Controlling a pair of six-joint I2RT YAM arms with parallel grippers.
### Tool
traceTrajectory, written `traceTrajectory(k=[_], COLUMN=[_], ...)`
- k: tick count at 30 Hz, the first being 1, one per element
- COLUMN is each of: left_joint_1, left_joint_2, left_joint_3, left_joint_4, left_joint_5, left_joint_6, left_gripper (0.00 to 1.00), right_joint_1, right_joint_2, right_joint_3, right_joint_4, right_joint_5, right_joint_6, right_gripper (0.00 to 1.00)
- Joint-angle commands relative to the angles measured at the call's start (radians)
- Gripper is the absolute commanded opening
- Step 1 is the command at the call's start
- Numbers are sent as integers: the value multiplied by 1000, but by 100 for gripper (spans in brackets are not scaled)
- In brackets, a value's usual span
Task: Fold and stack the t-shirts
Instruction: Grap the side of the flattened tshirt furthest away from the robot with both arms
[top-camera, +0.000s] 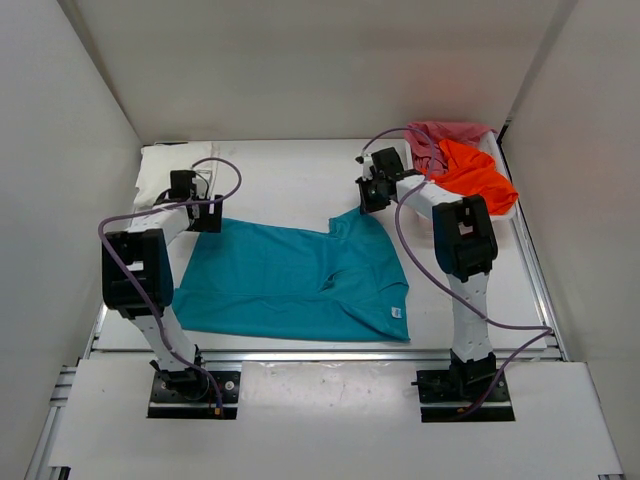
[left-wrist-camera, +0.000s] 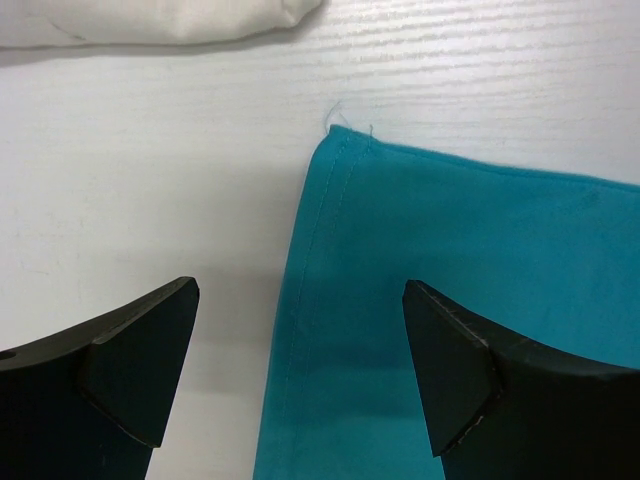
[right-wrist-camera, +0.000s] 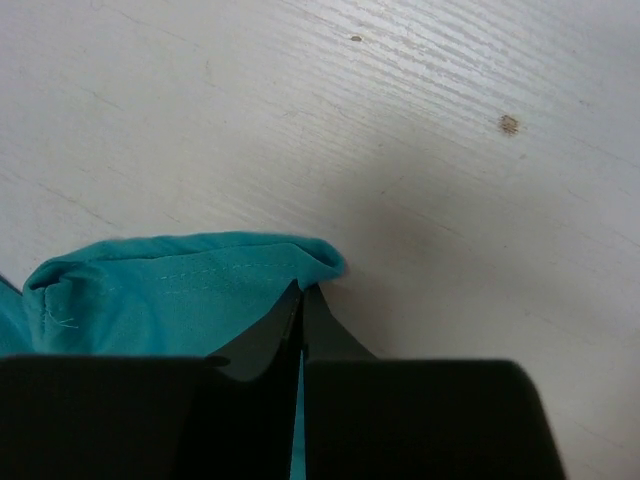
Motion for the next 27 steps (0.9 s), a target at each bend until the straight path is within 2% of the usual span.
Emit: traceTrajectory(k=[1, 6, 12, 14, 15, 19, 22, 27], left_joint_1=[5, -15, -42, -44, -77, -73, -70, -99], left_joint_2=[-9, 37, 129, 143, 142, 154, 171, 185], left_joint_3=[62, 137, 208, 202, 193, 150, 150, 135], left_joint_4=[29, 19, 20, 8, 18, 29, 41, 60], left_joint_5=[-1, 32, 54, 45, 31, -12, -40, -92], left_joint_6=[-8, -30, -45, -48, -40, -36, -10, 29], left_gripper=[94, 89, 73, 70, 70, 71, 67, 45], right_joint_1=[-1, 2, 42, 51, 59, 48, 51, 42], right_joint_2=[-29, -104, -143, -158, -161, -166, -175, -199], right_joint_3=[-32, -69, -93, -104, -107, -104, -115, -150], right_joint_4=[5, 22, 31, 28, 25, 13, 16, 22], right_joint_5=[12, 21, 15, 21, 24, 22, 13, 19], right_joint_6=[-7, -98, -147, -162, -165, -162, -167, -170], right_gripper=[0, 0, 0, 0, 0, 0, 0, 0])
